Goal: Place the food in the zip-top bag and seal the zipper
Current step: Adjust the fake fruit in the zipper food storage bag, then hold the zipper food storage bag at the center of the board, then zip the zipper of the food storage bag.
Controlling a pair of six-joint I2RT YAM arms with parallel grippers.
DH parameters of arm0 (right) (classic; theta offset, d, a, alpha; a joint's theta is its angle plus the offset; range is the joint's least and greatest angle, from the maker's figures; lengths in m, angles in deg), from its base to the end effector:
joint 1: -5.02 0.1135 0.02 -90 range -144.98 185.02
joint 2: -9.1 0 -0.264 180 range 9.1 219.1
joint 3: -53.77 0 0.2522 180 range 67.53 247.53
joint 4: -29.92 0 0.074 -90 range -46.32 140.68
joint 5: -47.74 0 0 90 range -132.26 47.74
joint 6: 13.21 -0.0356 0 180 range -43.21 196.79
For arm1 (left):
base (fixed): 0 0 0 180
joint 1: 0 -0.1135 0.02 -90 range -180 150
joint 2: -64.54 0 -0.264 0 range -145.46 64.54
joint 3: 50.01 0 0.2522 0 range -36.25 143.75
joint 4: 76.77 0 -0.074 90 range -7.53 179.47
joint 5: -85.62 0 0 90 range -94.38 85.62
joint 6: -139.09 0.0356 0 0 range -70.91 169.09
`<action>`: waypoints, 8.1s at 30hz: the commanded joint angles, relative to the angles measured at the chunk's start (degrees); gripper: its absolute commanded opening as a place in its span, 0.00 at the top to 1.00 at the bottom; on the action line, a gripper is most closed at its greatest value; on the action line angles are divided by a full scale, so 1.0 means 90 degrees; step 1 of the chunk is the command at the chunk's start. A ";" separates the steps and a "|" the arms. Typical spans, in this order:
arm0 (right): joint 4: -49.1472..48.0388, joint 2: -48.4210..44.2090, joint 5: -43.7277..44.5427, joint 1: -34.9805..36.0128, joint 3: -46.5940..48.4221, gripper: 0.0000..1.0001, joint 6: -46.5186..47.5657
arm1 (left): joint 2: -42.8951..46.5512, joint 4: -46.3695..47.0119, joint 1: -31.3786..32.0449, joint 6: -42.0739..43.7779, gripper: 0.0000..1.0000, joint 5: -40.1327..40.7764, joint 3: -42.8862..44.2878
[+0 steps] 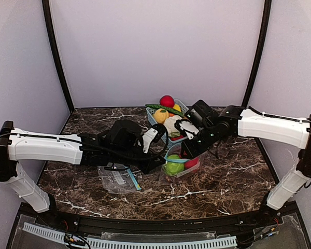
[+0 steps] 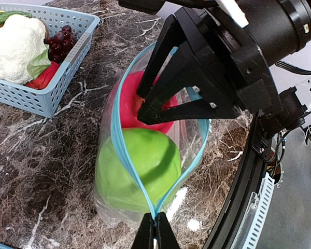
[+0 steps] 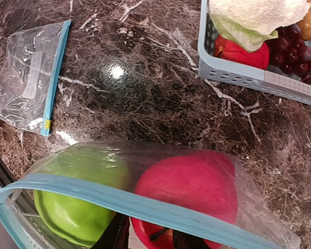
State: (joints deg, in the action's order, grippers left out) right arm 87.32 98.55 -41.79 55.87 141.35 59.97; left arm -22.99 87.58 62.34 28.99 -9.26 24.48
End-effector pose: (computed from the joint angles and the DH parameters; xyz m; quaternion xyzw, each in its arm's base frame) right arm 0.2058 0.2523 0.2750 -0.2811 0.9224 0.1442 0.2223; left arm 0.1600 -0.3117 0.2678 0.3299 0.7939 -0.3632 0.3590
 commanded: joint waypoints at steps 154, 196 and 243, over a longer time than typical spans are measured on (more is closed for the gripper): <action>-0.6670 -0.0810 -0.4888 -0.2105 -0.3802 1.00 0.0510 | -0.3149 -0.1618 -0.0756 0.2088 0.66 -0.1237 0.4268; -0.5408 -0.1298 -0.3253 -0.2275 -0.3757 1.00 -0.0151 | -0.2593 -0.2726 -0.0760 0.2845 0.99 -0.0735 0.4146; -0.3990 -0.2061 -0.1766 -0.2592 -0.3538 1.00 -0.0361 | -0.1191 -0.3518 -0.0979 0.3052 0.99 -0.0339 0.2714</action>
State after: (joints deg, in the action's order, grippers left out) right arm 47.72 81.48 -65.35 34.99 108.17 56.93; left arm -38.77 63.76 54.74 55.55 -14.12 51.04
